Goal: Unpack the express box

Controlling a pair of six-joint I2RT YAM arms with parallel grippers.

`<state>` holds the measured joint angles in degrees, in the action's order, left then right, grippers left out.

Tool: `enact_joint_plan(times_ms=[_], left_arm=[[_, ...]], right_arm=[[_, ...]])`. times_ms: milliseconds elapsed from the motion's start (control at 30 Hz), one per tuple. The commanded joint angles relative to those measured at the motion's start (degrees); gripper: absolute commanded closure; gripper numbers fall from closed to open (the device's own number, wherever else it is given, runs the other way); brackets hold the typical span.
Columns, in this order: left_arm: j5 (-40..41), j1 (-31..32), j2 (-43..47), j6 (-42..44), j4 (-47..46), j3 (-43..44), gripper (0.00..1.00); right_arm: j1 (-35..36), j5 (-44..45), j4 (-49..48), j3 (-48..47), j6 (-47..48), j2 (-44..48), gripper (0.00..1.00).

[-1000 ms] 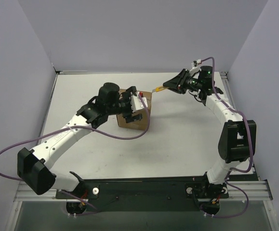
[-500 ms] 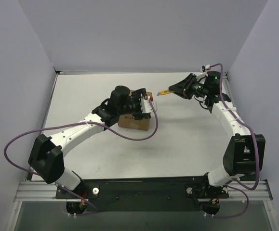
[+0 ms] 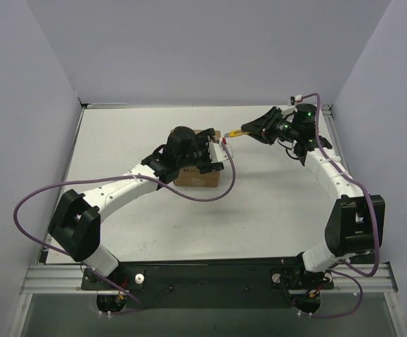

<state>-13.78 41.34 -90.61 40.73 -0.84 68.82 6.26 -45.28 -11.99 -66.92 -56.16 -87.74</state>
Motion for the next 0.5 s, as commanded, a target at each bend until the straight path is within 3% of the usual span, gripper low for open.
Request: enact_joint_plan(times_ms=[0, 467], left_arm=[[1.8, 0.1, 1.4, -2.1, -2.8, 0.6, 0.18], [2.6, 0.1, 1.6, -4.8, -3.5, -0.4, 0.18]], right_arm=[[0.8, 0.9, -3.6, -0.8, -1.5, -0.1, 1.0], [3.0, 3.2, -3.0, -2.4, 0.3, -1.6, 1.0]])
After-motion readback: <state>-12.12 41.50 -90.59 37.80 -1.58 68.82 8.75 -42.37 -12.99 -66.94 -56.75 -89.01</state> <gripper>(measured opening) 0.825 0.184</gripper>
